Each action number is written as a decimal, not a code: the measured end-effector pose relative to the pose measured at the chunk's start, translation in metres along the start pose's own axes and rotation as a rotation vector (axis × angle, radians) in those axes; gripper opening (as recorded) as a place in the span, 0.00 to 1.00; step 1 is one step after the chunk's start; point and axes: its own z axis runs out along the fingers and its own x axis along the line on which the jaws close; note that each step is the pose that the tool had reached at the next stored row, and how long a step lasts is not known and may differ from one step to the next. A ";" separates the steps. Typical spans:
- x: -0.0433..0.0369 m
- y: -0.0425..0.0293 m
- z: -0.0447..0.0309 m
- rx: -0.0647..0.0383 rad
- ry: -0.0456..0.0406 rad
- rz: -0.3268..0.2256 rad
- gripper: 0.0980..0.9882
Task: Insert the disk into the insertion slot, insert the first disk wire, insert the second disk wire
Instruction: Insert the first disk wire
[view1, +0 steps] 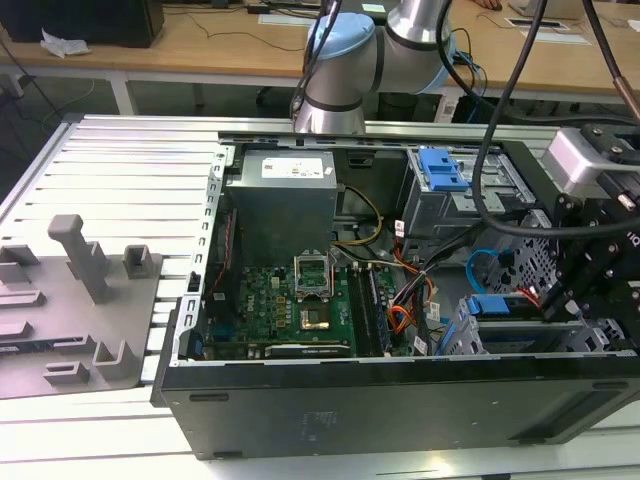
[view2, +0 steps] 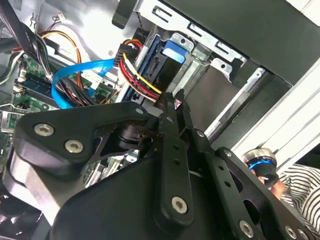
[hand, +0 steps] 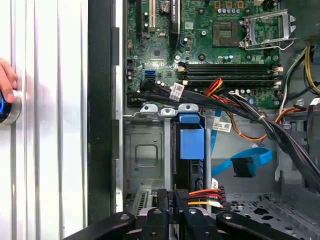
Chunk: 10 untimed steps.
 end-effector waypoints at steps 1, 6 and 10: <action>-0.0010 0.0001 0.0000 0.000 -0.0009 0.000 0.08; -0.0245 0.0001 0.0000 0.000 -0.0015 0.000 0.08; -0.0253 -0.0034 0.0023 0.000 -0.0043 -0.002 0.08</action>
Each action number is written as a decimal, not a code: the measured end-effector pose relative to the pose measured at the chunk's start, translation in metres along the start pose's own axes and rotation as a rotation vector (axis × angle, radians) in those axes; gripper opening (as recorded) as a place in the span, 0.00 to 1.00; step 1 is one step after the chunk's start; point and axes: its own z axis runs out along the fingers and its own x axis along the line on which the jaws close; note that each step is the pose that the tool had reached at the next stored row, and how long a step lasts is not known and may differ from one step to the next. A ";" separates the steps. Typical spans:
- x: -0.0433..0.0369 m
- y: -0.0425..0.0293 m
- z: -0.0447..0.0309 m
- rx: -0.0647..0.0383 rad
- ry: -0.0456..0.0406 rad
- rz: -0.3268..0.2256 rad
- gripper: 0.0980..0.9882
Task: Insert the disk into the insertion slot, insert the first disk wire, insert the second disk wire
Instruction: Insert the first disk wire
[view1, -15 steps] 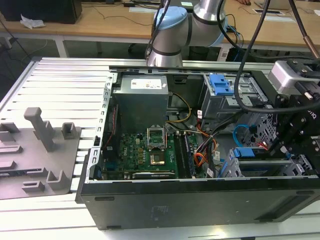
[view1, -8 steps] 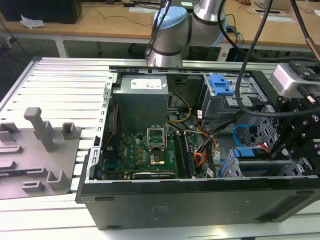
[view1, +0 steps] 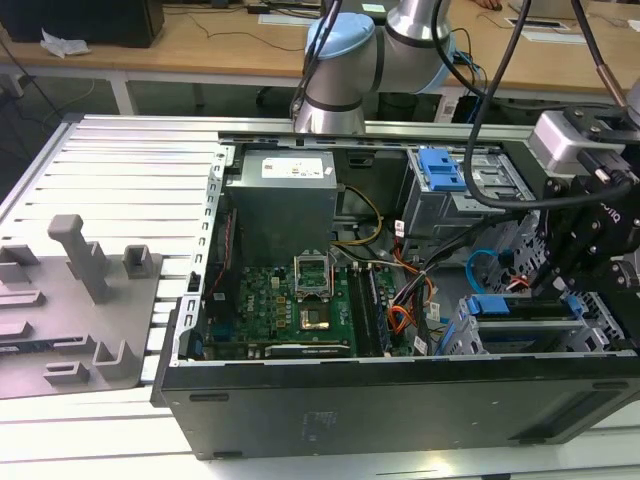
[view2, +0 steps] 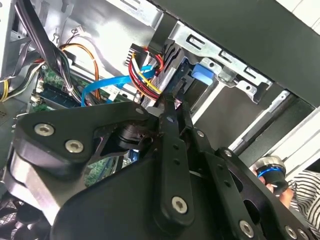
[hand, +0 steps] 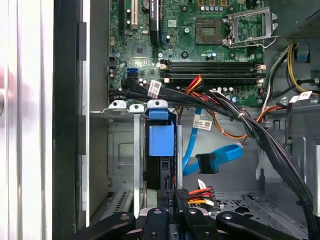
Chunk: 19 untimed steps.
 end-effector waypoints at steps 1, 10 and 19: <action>-0.0001 -0.0003 0.0007 0.000 -0.0031 0.000 0.08; 0.0008 -0.0031 0.0039 0.000 -0.0081 -0.001 0.08; 0.0009 -0.0052 0.0114 -0.001 -0.0079 -0.002 0.08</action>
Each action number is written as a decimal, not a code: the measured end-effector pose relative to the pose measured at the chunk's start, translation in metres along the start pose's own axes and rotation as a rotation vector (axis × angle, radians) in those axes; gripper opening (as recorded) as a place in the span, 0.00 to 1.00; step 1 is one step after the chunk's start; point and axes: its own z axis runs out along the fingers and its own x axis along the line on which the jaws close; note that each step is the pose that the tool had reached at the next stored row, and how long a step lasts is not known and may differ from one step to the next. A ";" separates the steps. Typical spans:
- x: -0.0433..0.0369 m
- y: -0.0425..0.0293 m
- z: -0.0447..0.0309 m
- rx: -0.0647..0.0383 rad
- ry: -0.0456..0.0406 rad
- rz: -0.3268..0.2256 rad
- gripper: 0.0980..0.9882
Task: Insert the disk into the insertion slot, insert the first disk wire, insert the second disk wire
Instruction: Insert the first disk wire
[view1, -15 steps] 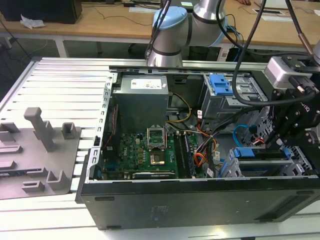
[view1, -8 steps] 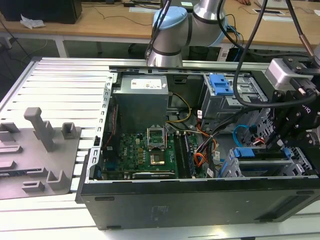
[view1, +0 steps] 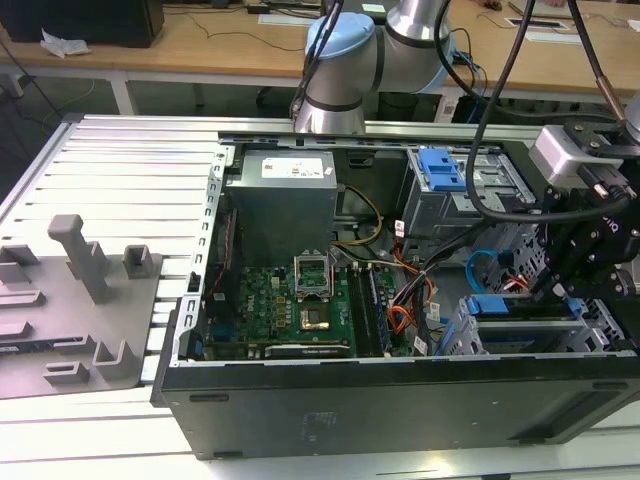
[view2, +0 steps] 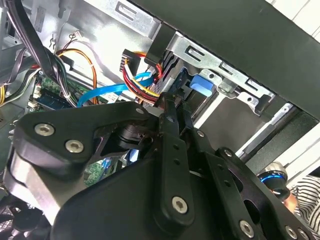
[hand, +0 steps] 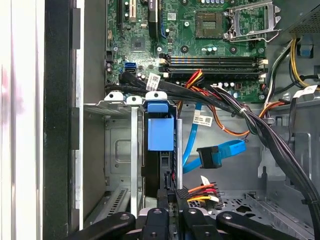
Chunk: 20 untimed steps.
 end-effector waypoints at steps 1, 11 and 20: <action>0.0000 0.0000 0.0000 0.000 0.0000 0.000 0.08; -0.0027 0.0020 -0.0471 0.000 0.0009 0.000 0.01; -0.0024 0.0190 -0.0464 0.000 0.0012 0.000 0.01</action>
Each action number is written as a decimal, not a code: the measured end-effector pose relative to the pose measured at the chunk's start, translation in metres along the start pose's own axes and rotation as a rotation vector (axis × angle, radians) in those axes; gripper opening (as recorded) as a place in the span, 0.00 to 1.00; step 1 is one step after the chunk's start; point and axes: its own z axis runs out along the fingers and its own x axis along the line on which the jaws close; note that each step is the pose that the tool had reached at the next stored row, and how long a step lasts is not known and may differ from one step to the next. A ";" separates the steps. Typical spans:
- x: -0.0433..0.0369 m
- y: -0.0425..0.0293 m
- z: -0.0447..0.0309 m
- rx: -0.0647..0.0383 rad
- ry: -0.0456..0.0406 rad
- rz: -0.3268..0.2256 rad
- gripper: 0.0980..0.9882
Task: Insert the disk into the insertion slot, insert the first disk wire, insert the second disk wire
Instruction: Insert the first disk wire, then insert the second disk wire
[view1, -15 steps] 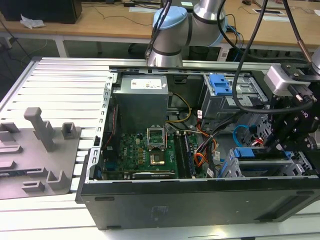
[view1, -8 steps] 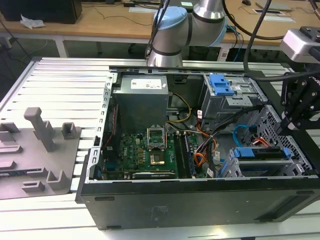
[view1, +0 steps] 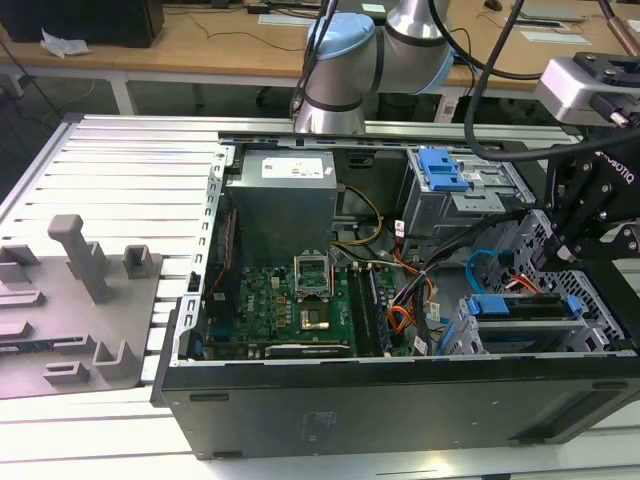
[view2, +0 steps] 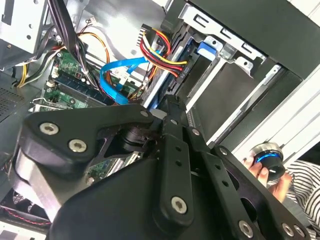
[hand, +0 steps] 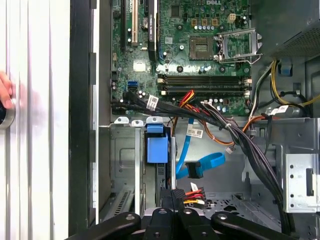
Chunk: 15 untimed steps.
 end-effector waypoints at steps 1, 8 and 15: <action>0.0000 0.0000 0.0000 0.000 0.0001 0.000 0.01; 0.0000 0.0001 0.0001 0.000 0.0000 0.000 0.01; 0.0000 0.0002 0.0002 0.000 -0.0001 0.000 0.22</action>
